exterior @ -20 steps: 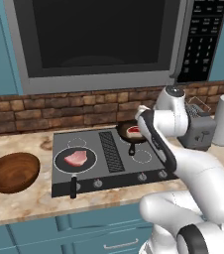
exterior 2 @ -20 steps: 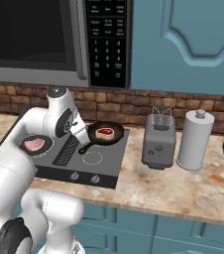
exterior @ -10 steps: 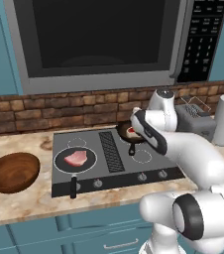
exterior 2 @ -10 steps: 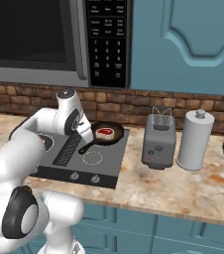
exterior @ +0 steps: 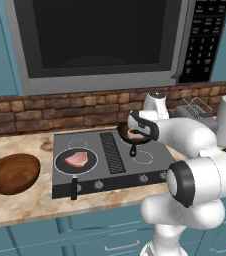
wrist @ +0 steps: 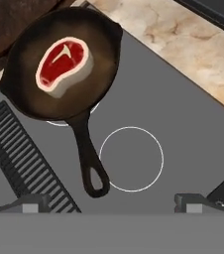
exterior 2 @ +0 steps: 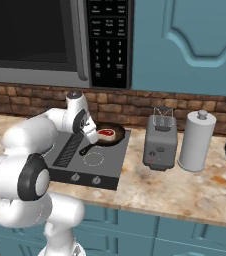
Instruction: Place one of the steaks on the plate and the other in the bowl. Then place the bowl in the fridge.
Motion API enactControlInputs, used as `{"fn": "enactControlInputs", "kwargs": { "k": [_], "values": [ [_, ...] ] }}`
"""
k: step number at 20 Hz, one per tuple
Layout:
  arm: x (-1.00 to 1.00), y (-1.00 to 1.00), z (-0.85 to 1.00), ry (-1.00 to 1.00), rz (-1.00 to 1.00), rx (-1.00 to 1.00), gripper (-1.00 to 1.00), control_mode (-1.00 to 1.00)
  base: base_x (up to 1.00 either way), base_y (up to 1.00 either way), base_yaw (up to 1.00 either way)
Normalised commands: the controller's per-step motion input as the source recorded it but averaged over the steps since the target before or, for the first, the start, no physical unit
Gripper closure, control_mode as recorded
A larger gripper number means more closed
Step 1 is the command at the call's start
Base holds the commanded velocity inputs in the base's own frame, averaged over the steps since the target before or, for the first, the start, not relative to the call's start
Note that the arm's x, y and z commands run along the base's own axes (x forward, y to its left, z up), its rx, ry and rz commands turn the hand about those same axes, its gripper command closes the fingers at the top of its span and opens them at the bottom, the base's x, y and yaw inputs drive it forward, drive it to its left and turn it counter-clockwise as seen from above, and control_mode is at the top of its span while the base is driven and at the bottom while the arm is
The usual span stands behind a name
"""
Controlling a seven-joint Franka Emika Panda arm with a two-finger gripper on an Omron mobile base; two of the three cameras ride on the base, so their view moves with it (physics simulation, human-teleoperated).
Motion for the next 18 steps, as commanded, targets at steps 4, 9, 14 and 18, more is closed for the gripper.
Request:
{"fn": "enactControlInputs", "kwargs": {
  "k": [4,9,14,18],
  "values": [
    [0.52,0.0,-0.1,0.02,0.0,0.01,-1.0,-1.0,0.0,0.0,0.0],
    [0.52,-0.02,-0.08,0.02,0.0,0.03,-1.0,-1.0,0.0,0.0,0.0],
    [0.49,-0.02,-0.09,0.0,0.0,0.02,-1.0,-1.0,0.0,0.0,0.0],
    [0.49,0.0,-0.16,0.0,0.0,0.01,-1.0,-1.0,0.0,0.0,0.0]
  ]
}}
